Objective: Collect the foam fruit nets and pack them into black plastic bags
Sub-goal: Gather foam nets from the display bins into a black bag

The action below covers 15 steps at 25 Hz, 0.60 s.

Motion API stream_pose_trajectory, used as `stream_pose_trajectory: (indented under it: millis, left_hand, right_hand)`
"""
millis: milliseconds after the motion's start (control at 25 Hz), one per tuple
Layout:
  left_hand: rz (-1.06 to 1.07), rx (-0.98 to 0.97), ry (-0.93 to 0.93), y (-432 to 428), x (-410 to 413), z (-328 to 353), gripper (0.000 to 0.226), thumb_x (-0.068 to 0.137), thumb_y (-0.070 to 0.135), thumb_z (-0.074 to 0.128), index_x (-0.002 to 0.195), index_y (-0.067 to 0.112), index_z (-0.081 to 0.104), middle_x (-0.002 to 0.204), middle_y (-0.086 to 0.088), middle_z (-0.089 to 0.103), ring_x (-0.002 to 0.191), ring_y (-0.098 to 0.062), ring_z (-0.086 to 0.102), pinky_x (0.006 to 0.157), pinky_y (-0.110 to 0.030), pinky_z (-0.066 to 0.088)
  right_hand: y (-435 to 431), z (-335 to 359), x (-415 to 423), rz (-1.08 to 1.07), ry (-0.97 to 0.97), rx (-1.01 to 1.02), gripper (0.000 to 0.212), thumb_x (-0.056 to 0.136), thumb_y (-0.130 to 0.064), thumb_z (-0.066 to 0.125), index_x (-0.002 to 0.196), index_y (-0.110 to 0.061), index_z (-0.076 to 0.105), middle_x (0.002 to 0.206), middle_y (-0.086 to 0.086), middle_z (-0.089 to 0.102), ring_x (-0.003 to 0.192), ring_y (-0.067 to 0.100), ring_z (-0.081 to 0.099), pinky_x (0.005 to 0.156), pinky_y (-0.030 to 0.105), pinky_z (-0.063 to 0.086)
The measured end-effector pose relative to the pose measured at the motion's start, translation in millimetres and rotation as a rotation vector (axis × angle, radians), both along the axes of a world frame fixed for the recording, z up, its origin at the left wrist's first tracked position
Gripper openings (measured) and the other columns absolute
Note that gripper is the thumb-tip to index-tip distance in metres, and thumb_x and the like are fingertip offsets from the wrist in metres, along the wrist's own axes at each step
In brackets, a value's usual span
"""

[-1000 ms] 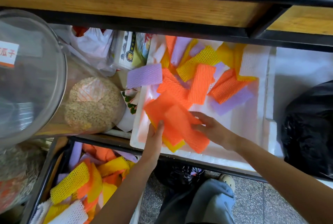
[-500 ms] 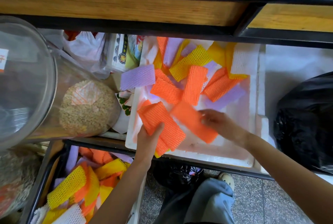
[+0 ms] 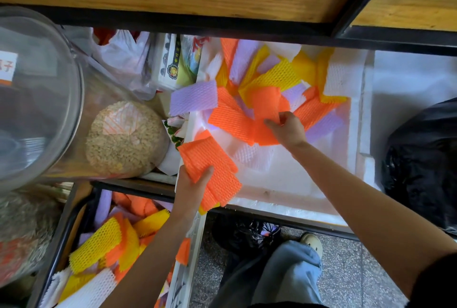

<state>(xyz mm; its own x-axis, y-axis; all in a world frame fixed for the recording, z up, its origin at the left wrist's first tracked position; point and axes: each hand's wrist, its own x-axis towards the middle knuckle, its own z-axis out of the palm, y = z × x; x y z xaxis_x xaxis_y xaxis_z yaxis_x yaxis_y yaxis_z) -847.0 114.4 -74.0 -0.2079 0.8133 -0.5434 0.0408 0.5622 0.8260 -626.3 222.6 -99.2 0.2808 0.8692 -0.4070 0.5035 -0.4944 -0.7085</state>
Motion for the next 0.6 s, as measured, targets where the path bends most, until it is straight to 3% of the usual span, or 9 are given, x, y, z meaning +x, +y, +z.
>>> stream_pose_trajectory:
  millis: [120, 280, 480, 600]
  left_hand:
    - [0.01, 0.022, 0.026, 3, 13, 3, 0.038, 0.087, 0.024, 0.066, 0.115, 0.007, 0.047, 0.102, -0.004, 0.062, 0.097, -0.024, 0.062, 0.072, -0.034, 0.051]
    - [-0.038, 0.071, -0.013, 7, 61, 26, 0.04, 0.09, 0.026, 0.062, 0.121, 0.014, 0.04, 0.11, -0.001, 0.057, 0.096, -0.016, 0.058, 0.079, -0.033, 0.045]
    - [-0.148, 0.243, -0.101, 0, 124, 71, 0.015, 0.092, 0.023, 0.059, 0.101, 0.027, 0.047, 0.104, 0.003, 0.057, 0.098, -0.008, 0.057, 0.086, -0.03, 0.044]
    - [-0.217, 0.421, -0.126, -15, 154, 100, 0.028, 0.084, 0.045, 0.052, 0.107, 0.028, 0.048, 0.113, -0.003, 0.055, 0.106, -0.009, 0.053, 0.091, -0.028, 0.041]
  right_hand:
    - [-33, 24, 1, 0.17, -0.046, 0.137, 0.032, 0.083, -0.019, 0.067, 0.109, -0.003, 0.056, 0.11, 0.015, 0.057, 0.097, 0.03, 0.058, 0.078, 0.028, 0.04]
    - [-88, 57, 6, 0.363, -0.054, 0.253, 0.032, 0.086, -0.021, 0.063, 0.113, -0.01, 0.049, 0.116, 0.004, 0.054, 0.092, 0.022, 0.059, 0.081, 0.04, 0.047]
    - [-124, 96, 39, 0.384, -0.042, 0.427, 0.049, 0.086, -0.023, 0.066, 0.128, -0.011, 0.043, 0.122, 0.0, 0.05, 0.106, 0.016, 0.053, 0.09, 0.037, 0.047]
    - [-142, 128, 72, 0.362, -0.052, 0.521, 0.064, 0.082, -0.034, 0.066, 0.135, -0.011, 0.038, 0.127, 0.002, 0.048, 0.117, 0.019, 0.05, 0.097, 0.036, 0.045]
